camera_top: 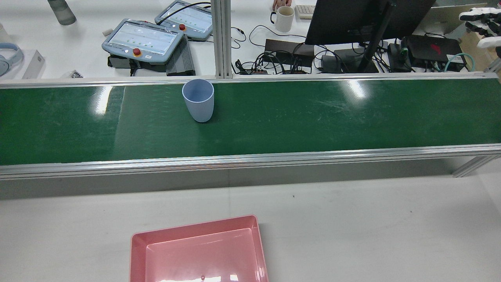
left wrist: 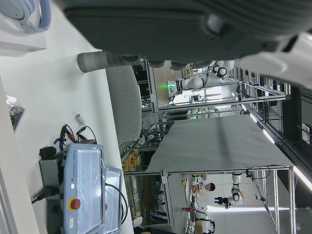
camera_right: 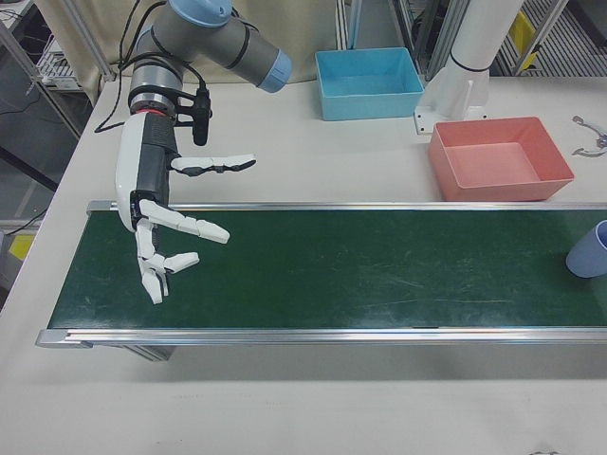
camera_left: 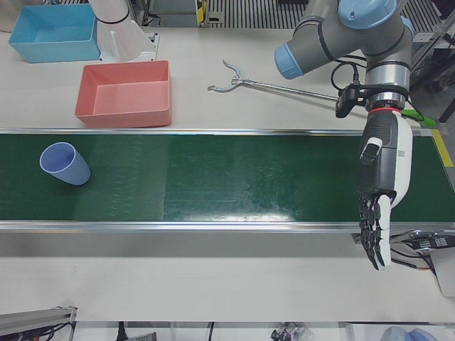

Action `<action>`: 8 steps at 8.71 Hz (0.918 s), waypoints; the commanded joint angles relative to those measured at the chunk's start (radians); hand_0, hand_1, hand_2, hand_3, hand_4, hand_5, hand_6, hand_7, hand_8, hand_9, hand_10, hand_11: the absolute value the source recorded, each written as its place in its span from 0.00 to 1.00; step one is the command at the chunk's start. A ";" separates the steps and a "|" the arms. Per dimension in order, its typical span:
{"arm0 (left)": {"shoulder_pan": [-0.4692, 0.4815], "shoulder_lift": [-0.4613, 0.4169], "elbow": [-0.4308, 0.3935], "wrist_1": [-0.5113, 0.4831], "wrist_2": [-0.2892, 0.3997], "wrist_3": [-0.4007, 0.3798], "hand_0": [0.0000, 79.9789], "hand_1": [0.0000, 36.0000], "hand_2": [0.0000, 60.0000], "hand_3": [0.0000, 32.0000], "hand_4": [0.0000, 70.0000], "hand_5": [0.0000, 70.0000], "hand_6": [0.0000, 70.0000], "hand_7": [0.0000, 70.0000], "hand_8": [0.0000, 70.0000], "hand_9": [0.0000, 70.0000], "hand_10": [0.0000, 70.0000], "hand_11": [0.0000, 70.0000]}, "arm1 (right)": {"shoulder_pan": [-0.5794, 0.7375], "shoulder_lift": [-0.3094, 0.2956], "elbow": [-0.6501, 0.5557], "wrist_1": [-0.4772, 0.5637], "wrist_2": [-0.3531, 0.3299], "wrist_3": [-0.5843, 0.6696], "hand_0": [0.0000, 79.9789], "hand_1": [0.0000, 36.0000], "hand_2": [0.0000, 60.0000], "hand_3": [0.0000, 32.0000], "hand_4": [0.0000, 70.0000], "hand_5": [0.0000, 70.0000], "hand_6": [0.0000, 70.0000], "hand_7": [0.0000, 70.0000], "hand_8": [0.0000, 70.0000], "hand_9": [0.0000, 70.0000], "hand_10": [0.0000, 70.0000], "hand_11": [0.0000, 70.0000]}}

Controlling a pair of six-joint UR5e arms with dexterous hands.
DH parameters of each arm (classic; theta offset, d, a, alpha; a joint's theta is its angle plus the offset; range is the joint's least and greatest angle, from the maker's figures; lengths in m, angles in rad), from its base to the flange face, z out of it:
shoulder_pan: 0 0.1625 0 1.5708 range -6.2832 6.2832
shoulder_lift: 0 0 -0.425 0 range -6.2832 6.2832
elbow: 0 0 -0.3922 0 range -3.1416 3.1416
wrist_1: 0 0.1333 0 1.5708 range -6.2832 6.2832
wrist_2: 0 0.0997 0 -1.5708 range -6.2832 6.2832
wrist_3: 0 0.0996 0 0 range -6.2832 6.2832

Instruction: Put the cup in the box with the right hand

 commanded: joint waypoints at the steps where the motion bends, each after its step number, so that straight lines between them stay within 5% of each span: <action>1: 0.000 0.000 0.000 0.000 0.000 0.001 0.00 0.00 0.00 0.00 0.00 0.00 0.00 0.00 0.00 0.00 0.00 0.00 | -0.005 -0.002 -0.013 0.003 -0.001 -0.006 0.71 0.36 0.00 0.00 0.48 0.08 0.15 0.63 0.02 0.13 0.10 0.17; 4: 0.001 0.000 0.000 0.000 0.000 0.001 0.00 0.00 0.00 0.00 0.00 0.00 0.00 0.00 0.00 0.00 0.00 0.00 | -0.015 -0.002 -0.016 0.010 -0.003 -0.007 0.71 0.37 0.00 0.00 0.47 0.08 0.14 0.54 0.01 0.10 0.10 0.17; 8: 0.000 0.001 0.000 0.000 0.000 0.001 0.00 0.00 0.00 0.00 0.00 0.00 0.00 0.00 0.00 0.00 0.00 0.00 | -0.002 -0.004 -0.019 0.010 -0.018 -0.013 0.71 0.36 0.00 0.00 0.48 0.08 0.14 0.55 0.02 0.11 0.11 0.18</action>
